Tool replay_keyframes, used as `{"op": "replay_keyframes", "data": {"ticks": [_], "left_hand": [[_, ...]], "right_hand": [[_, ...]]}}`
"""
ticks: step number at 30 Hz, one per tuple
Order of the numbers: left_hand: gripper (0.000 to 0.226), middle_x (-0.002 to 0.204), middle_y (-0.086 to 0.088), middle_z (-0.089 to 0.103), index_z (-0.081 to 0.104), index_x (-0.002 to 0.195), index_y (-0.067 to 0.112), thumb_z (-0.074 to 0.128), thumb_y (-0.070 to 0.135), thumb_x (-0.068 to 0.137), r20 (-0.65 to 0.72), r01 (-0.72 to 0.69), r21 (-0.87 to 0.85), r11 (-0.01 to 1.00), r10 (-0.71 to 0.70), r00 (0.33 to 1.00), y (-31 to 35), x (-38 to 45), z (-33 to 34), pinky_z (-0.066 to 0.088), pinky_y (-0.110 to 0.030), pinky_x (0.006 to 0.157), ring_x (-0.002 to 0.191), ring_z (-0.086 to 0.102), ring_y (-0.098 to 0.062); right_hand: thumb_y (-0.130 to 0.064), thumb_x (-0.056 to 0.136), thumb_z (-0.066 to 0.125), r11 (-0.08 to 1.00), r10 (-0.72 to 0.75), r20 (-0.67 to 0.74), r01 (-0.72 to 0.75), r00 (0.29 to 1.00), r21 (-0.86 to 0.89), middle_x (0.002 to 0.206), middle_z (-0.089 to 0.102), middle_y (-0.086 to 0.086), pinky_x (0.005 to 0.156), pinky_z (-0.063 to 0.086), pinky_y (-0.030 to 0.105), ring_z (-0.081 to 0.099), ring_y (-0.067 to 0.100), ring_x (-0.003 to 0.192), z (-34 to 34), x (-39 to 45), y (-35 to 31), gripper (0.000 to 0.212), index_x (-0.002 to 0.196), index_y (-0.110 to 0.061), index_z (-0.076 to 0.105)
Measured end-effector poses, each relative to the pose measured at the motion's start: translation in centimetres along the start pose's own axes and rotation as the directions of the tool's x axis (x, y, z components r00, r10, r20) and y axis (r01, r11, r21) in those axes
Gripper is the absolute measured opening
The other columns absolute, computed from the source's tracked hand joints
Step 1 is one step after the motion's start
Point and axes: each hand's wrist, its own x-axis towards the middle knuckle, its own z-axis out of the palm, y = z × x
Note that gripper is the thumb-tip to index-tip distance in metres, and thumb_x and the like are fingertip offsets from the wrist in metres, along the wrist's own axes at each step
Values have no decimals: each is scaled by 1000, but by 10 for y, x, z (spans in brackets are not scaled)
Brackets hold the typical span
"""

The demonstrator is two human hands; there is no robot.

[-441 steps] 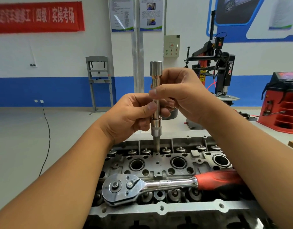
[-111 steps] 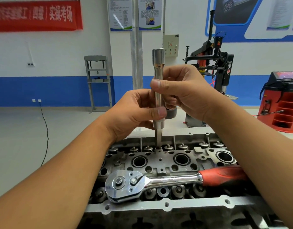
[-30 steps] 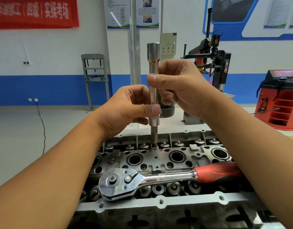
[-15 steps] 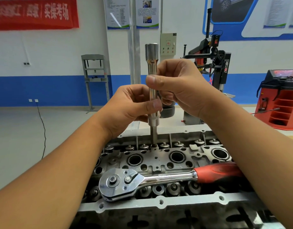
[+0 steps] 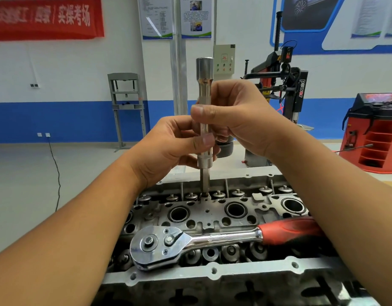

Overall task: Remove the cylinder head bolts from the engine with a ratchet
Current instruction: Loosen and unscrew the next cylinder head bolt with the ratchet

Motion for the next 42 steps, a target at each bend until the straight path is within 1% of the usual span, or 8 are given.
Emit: {"op": "replay_keyframes", "data": {"ticks": [6, 13, 19, 23, 27, 30, 33, 42], "left_hand": [[35, 107, -16, 74, 66, 122, 1, 59, 22, 95, 125, 85, -89, 992, -73, 989, 1, -3, -2, 59, -44, 80, 97, 73, -34], [29, 105, -11, 74, 75, 108, 14, 79, 23, 81, -8, 19, -2, 1000, -19, 1000, -1, 1, 4, 60, -39, 75, 91, 74, -24], [34, 109, -20, 74, 71, 119, 7, 64, 28, 92, 175, 127, -140, 982, -101, 979, -1, -3, 3, 60, -52, 87, 99, 73, -37], [19, 104, -8, 74, 72, 111, 13, 71, 15, 92, 90, 40, -50, 998, -35, 995, 0, 0, 5, 61, -43, 82, 92, 74, -27], [25, 100, -9, 75, 73, 109, 17, 77, 22, 85, -5, 33, -30, 999, -33, 999, -1, 1, 8, 61, -40, 79, 92, 75, -27], [30, 106, -16, 74, 74, 112, 15, 67, 33, 90, 94, 91, -125, 988, -79, 992, 1, -1, 10, 60, -48, 81, 93, 73, -33], [32, 111, -23, 72, 71, 117, 8, 62, 27, 94, 178, 142, -224, 964, -102, 979, 2, -2, 11, 59, -52, 83, 97, 72, -38], [23, 99, -12, 76, 79, 105, 16, 73, 27, 86, 67, 55, -103, 993, -49, 997, -1, -1, 8, 62, -45, 80, 93, 74, -32]], "right_hand": [[-11, 89, 72, 999, 7, 27, -8, 1000, 40, 72, 68, 11, 44, 41, 24, 55, 14, 50, 1, -2, -2, 7, 91, -5, 69], [-15, 82, 78, 1000, -2, 5, 2, 1000, 20, 74, 63, 19, 47, 39, 27, 49, 24, 55, 2, -2, -3, 8, 81, -12, 71], [-14, 88, 73, 997, 27, 49, -31, 998, 72, 73, 71, 13, 43, 42, 23, 59, 21, 51, 1, -2, -3, 10, 91, -4, 70], [-17, 85, 77, 999, 18, 4, -19, 1000, 36, 74, 67, 16, 45, 40, 24, 53, 14, 48, 1, -2, -2, 9, 89, -10, 74], [-17, 81, 81, 1000, -16, -58, 18, 998, 18, 74, 62, 17, 57, 41, 34, 53, 33, 65, 1, -1, -1, 11, 81, -11, 72], [-15, 86, 76, 999, -7, -20, 8, 1000, 52, 72, 66, 13, 46, 40, 25, 54, 23, 51, 1, -1, -2, 12, 88, -4, 72], [-16, 91, 72, 994, 32, 14, -33, 999, 107, 75, 69, 16, 40, 39, 23, 48, 20, 38, 0, -2, -3, 21, 99, 3, 71], [-17, 79, 81, 999, -19, -116, 24, 993, 48, 74, 52, 20, 46, 34, 26, 43, 14, 48, 0, 1, 0, 20, 80, -6, 65]]}}
